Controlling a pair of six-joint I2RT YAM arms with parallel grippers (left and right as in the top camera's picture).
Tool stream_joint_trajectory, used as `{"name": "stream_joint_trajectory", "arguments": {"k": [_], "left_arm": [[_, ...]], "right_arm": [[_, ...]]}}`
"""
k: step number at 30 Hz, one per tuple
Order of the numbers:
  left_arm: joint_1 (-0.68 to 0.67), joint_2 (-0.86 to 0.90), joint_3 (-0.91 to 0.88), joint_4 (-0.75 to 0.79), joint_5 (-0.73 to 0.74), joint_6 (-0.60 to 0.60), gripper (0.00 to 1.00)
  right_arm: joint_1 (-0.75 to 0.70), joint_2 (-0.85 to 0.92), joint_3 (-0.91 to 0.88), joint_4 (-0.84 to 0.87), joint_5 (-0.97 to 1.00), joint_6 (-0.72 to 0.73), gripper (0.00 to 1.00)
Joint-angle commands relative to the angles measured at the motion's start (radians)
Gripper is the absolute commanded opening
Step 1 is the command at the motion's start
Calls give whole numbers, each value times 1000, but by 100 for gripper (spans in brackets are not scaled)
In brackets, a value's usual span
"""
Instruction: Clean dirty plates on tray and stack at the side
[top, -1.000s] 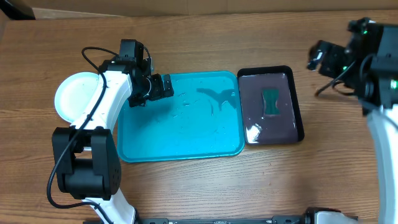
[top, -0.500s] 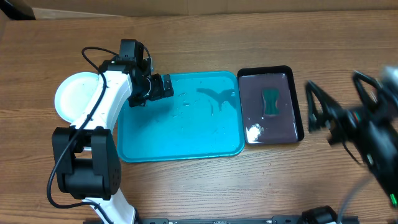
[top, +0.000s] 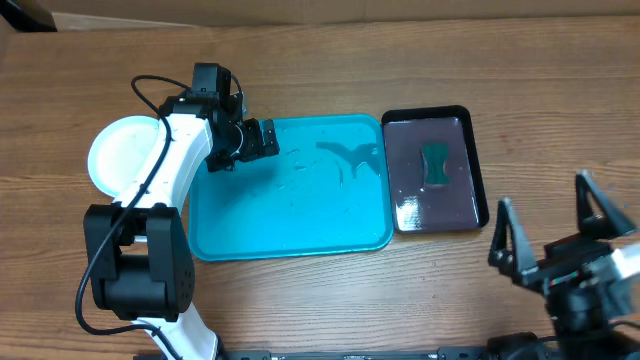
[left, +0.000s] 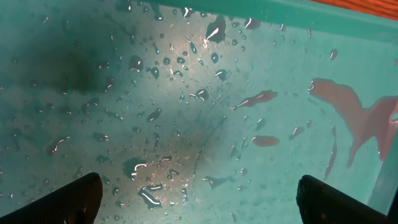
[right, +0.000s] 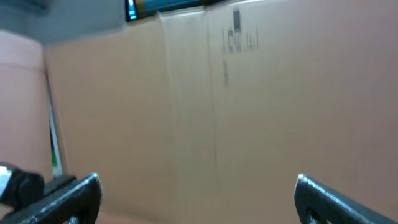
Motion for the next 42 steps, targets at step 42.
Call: {"name": "stream_joint_trajectory", "arguments": {"k": [42], "left_arm": [[-5,6,-2,-2,-6,19,100]], "right_arm": [[-49,-161,-545,-31,-10,-31,100]]}}
